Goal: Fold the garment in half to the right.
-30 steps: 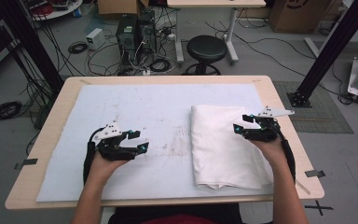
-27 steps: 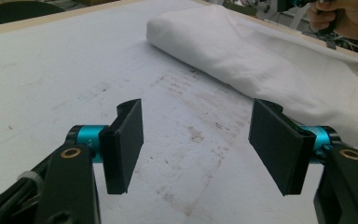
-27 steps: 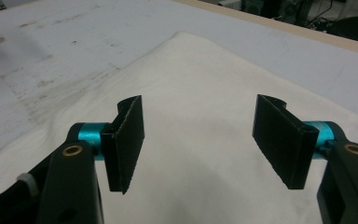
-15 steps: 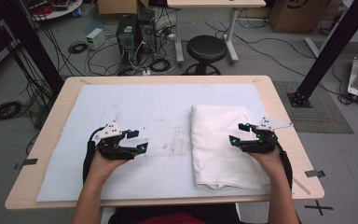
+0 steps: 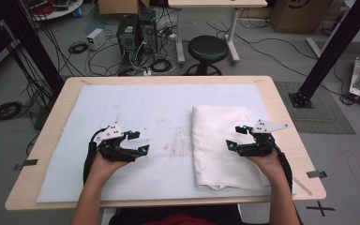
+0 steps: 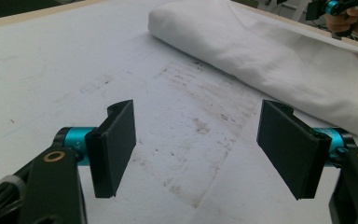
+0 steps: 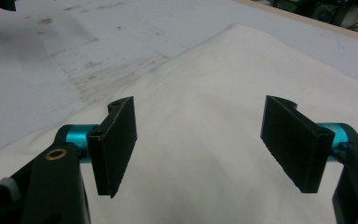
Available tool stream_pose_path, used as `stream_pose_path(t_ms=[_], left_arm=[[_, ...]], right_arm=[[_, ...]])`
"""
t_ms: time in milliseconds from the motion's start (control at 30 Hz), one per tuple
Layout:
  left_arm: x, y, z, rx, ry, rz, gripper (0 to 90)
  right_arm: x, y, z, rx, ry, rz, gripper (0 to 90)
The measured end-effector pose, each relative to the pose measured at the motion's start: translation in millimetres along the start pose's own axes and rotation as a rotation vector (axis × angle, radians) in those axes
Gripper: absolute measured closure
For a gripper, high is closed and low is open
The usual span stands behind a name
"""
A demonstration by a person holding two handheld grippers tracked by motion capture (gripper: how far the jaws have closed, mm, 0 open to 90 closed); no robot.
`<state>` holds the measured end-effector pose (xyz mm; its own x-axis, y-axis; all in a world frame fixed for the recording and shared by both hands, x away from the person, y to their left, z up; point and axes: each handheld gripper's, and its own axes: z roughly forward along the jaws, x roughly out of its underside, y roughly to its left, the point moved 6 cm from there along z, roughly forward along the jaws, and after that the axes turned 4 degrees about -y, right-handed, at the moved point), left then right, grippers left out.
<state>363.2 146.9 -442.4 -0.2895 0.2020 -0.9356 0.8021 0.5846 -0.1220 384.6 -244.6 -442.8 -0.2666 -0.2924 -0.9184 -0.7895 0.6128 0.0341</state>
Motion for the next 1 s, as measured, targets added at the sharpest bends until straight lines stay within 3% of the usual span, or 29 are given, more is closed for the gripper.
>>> stream_pose_path(t_ms=[1000], left_arm=[[2.4, 0.9, -0.7, -0.008, 0.003, -0.011, 27.9]], right_arm=[[3.4, 0.4, 4.6, -0.001, 0.028, 0.004, 27.4]])
